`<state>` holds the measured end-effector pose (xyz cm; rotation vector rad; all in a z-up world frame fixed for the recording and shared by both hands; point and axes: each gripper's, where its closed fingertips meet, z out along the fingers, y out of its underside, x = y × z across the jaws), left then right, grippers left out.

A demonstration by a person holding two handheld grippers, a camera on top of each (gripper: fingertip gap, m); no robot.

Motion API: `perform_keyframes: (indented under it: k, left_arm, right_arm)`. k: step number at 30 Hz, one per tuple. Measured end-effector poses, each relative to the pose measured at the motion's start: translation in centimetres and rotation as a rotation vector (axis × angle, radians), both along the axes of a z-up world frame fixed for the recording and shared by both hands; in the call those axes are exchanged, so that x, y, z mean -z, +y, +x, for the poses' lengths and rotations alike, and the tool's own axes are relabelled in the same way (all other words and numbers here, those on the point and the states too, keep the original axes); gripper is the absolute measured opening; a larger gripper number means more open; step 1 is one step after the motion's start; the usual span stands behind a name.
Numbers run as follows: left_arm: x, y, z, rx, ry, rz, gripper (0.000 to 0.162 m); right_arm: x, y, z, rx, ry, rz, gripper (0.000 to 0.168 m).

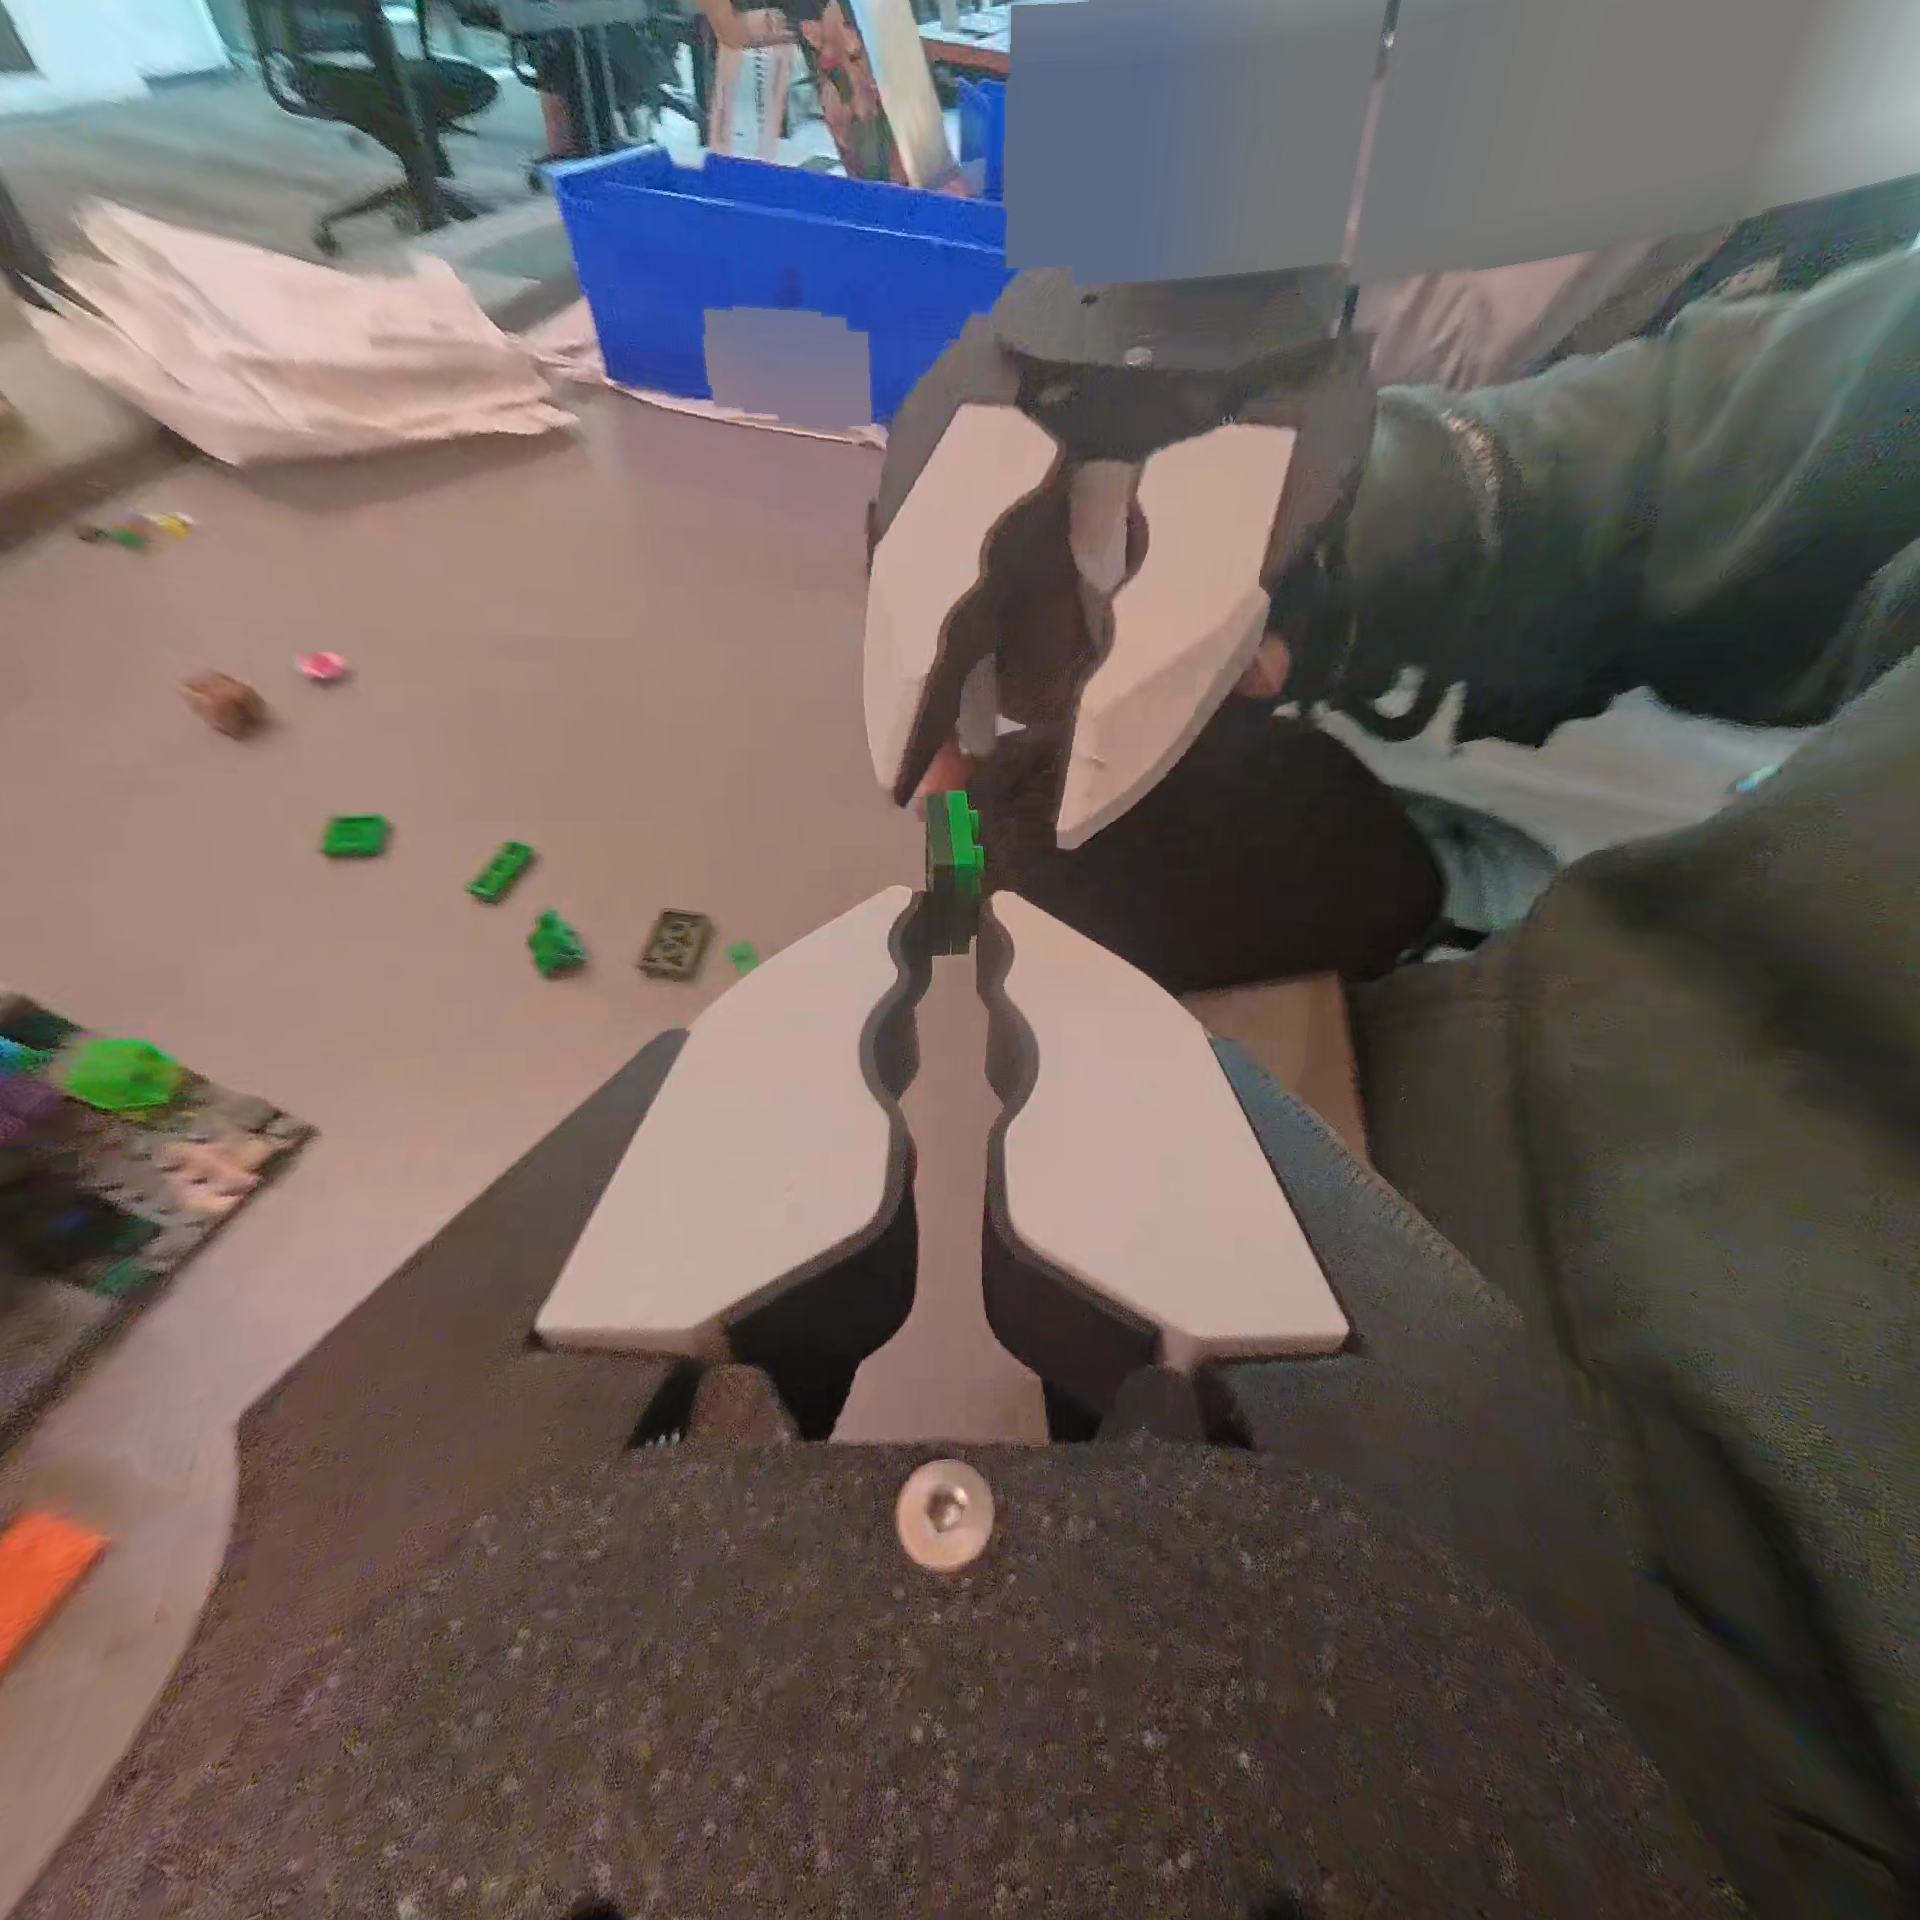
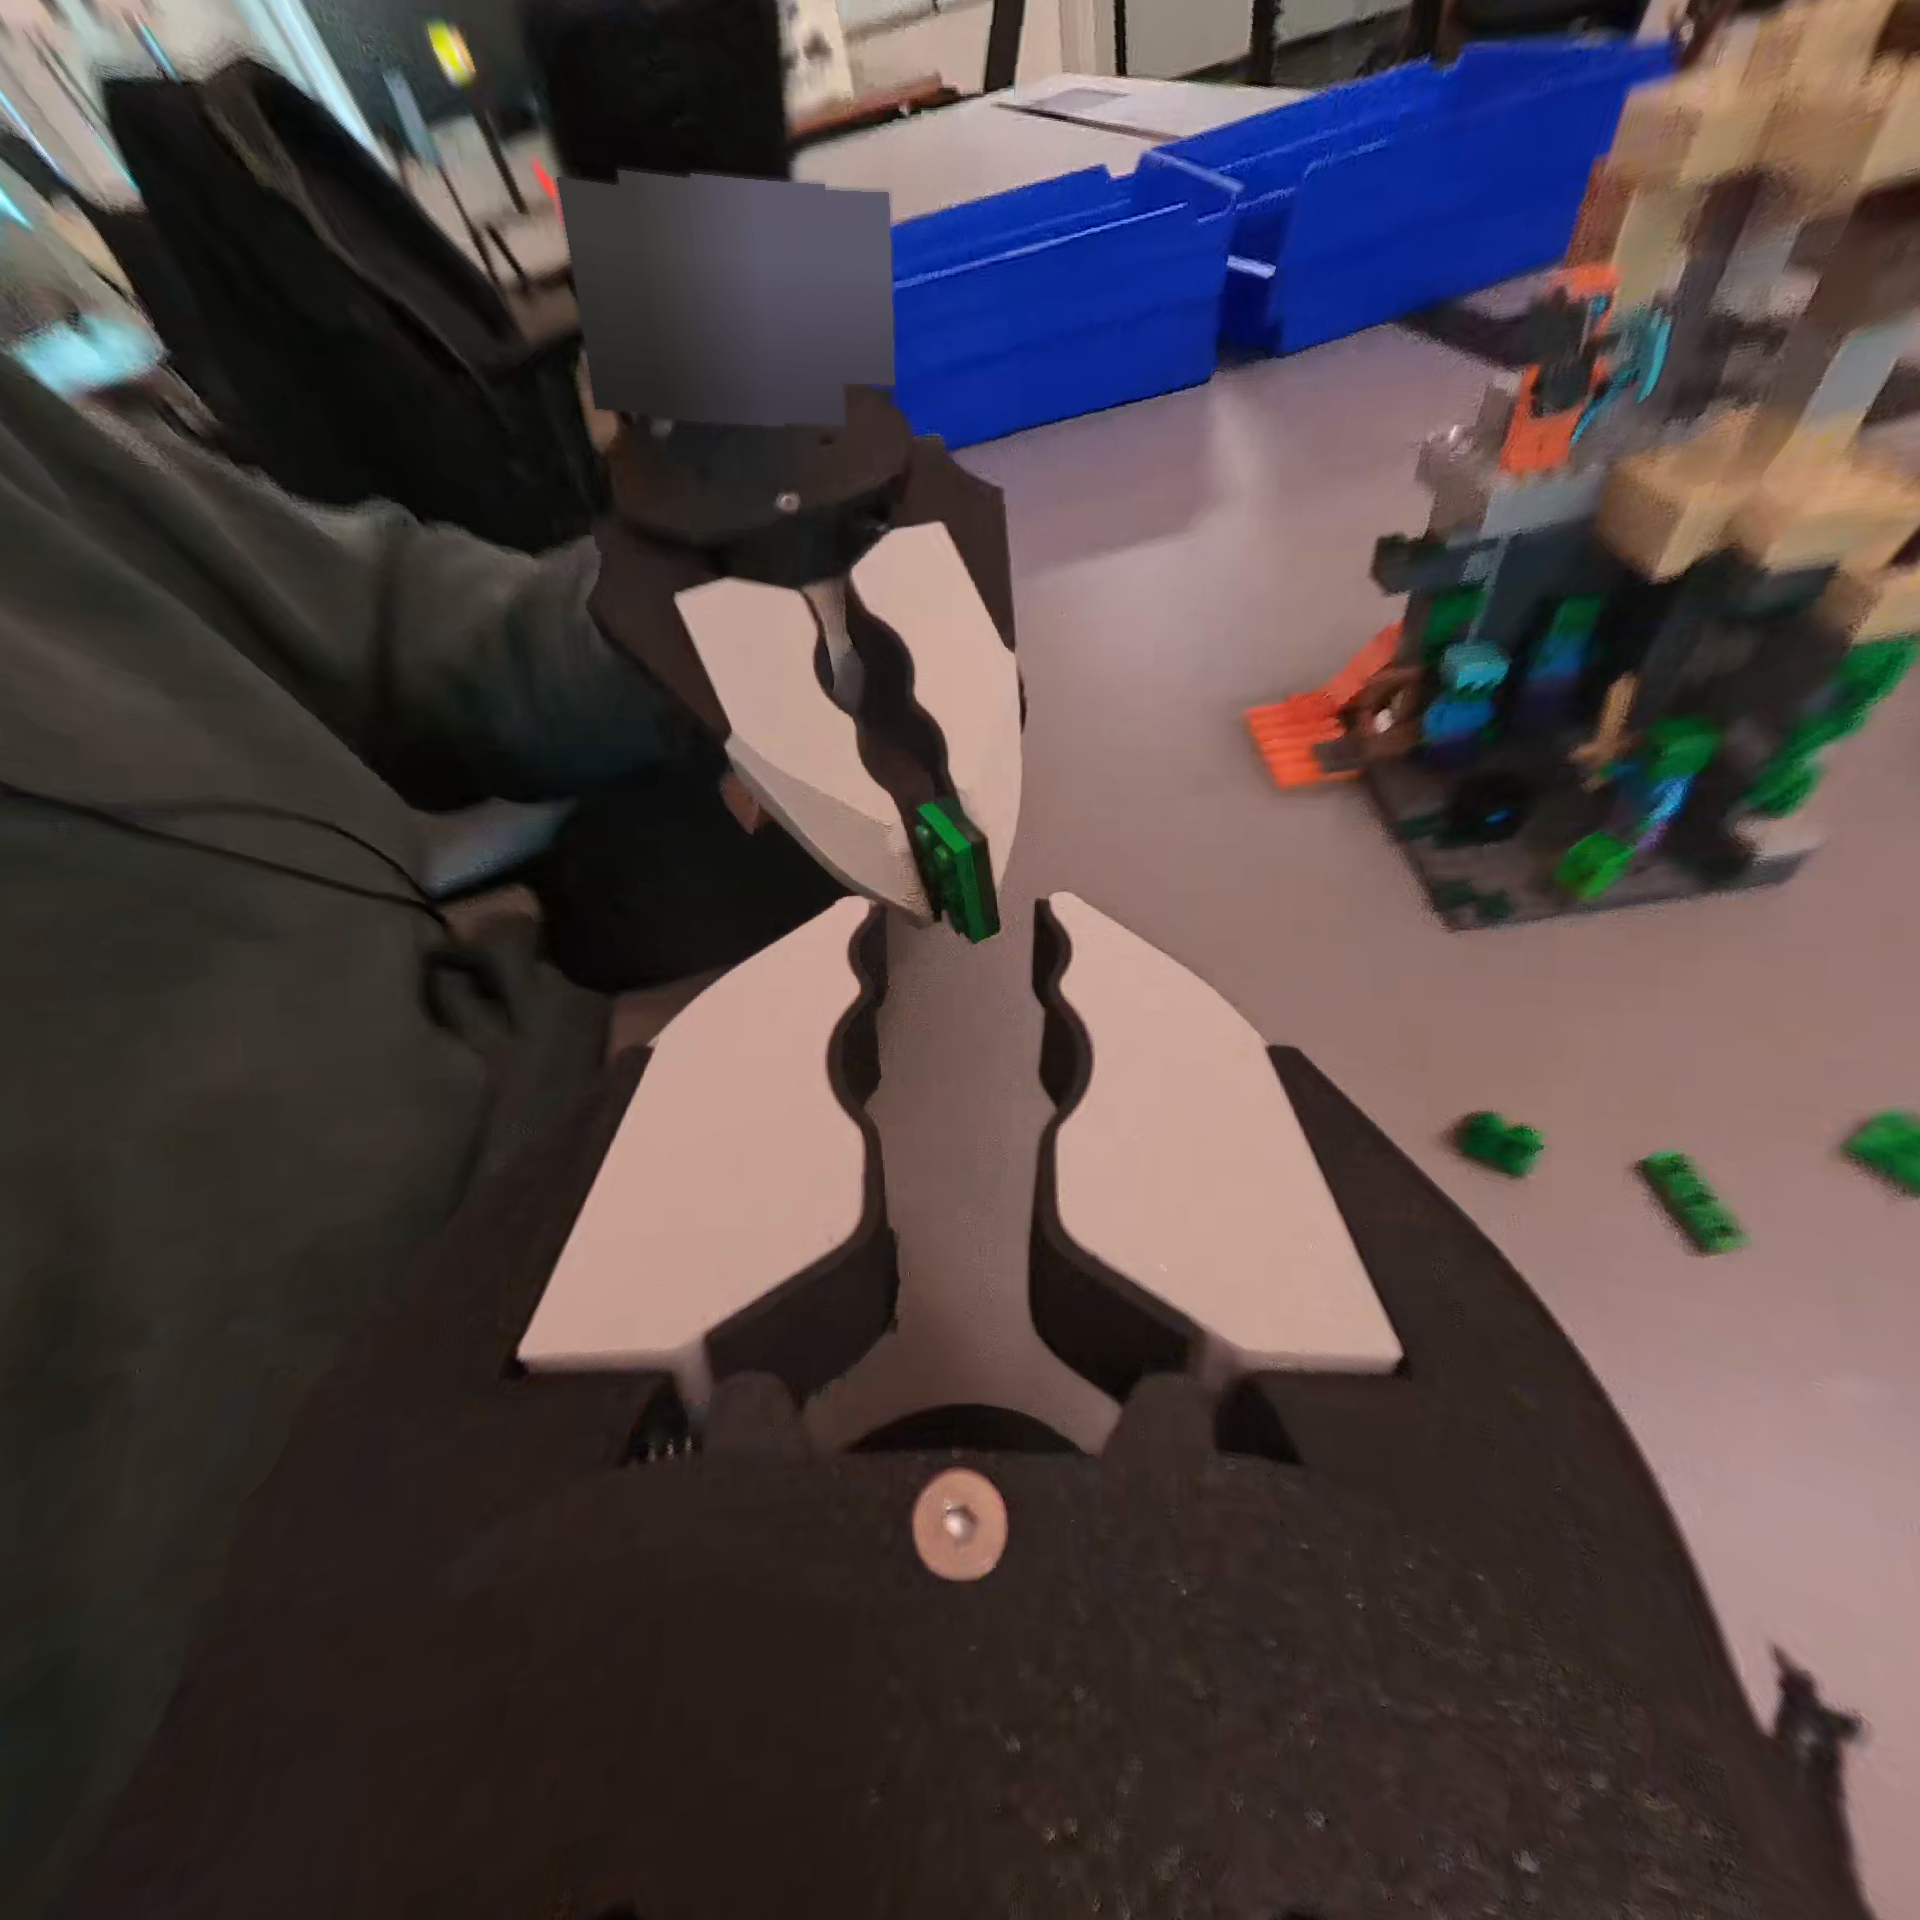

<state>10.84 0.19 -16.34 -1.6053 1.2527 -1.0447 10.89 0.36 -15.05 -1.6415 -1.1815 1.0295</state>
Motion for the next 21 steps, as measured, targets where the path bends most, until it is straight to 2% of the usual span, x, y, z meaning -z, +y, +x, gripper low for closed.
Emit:
perform_keyframes:
  k: [2, 4, 5, 6, 9, 11, 15, 18, 21]
  left_arm:
    - [-0.1, -0.6, 0.3, 0.042, -0.024, -0.068, 0.008]
    - [-0.2, -1.0, 0.5, 0.067, -0.031, -0.087, 0.008]
    - [-0.2, -1.2, 0.6, 0.078, -0.026, -0.086, 0.008]
    - [-0.2, -1.4, 0.6, 0.083, -0.028, -0.089, 0.008]
    - [-0.2, -1.9, 0.4, 0.1, -0.031, -0.051, 0.008]
    - [-0.5, -1.9, 0.2, 0.087, -0.046, 0.038, 0.012]
    - [-1.2, -1.7, 0.0, 0.029, -0.029, 0.252, 0.035]
    - [-1.3, -1.8, 0.1, 0.005, 0.023, 0.44, 0.039]
    - [-0.9, -1.9, 0.3, 0.006, 0.078, 0.566, 0.035]
  right_arm:
    - [0.0, -0.2, -0.3, -0.009, -0.057, 0.094, 0.027]
    - [0.0, -0.5, -0.6, -0.034, -0.07, 0.094, 0.024]
    - [0.0, -0.7, -0.7, -0.048, -0.059, 0.065, 0.013]
    - [-0.1, -0.8, -0.7, -0.06, -0.043, 0.026, 0.01]
    - [0.0, -1.2, -0.8, -0.088, 0.006, -0.132, 0.009]
    - [-0.1, -1.3, -0.9, -0.091, 0.062, -0.251, 0.008]
    - [-0.9, -1.3, -0.9, -0.095, 0.224, -0.553, 0.008]
    - [-1.1, -1.7, -1.2, -0.119, 0.292, -0.743, 0.008]
    - [-0.9, -2.3, -1.7, -0.146, 0.297, -0.846, 0.008]
